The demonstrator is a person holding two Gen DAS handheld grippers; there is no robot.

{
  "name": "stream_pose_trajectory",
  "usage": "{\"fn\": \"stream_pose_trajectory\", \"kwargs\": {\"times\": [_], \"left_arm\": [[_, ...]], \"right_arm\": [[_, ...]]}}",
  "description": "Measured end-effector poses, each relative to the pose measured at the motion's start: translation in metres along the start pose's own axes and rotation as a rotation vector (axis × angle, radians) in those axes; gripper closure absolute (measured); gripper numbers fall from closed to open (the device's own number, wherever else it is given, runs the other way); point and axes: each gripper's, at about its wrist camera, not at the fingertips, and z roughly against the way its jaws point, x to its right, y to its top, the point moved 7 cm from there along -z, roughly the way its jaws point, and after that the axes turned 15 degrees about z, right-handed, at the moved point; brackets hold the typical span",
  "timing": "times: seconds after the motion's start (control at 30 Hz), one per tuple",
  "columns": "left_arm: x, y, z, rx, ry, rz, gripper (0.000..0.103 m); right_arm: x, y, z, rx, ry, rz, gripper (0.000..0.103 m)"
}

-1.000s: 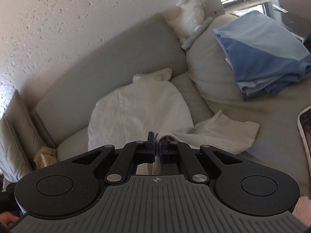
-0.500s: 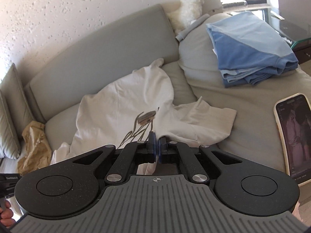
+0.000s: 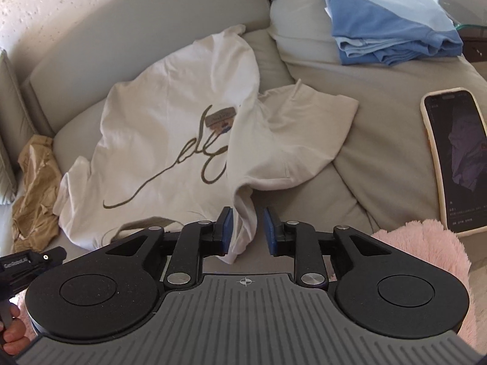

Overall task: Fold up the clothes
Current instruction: 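Lower the sweatshirt onto the sofa and open both grippers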

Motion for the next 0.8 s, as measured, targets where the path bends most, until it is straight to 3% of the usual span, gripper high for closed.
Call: {"fn": "stream_pose_trajectory", "kwargs": {"times": [0.13, 0.3, 0.47, 0.57, 0.8], "left_arm": [[0.010, -0.022, -0.001, -0.013, -0.072, -0.062, 0.076], [0.017, -0.035, -0.010, 0.014, -0.094, -0.122, 0.075], [0.000, -0.025, -0.026, -0.037, -0.111, 0.064, 0.068], [-0.009, -0.019, -0.032, -0.041, -0.133, 0.192, 0.067], [-0.005, -0.006, -0.046, -0.056, -0.184, 0.203, 0.065]], "right_arm": [[-0.007, -0.016, -0.002, -0.003, 0.129, 0.005, 0.057], [-0.016, -0.029, -0.013, 0.000, 0.140, 0.062, 0.057], [-0.012, -0.032, -0.022, 0.011, 0.176, 0.036, 0.057], [-0.007, -0.031, -0.026, 0.024, 0.208, -0.012, 0.049], [0.002, -0.027, -0.040, 0.045, 0.241, -0.093, 0.047]]}}
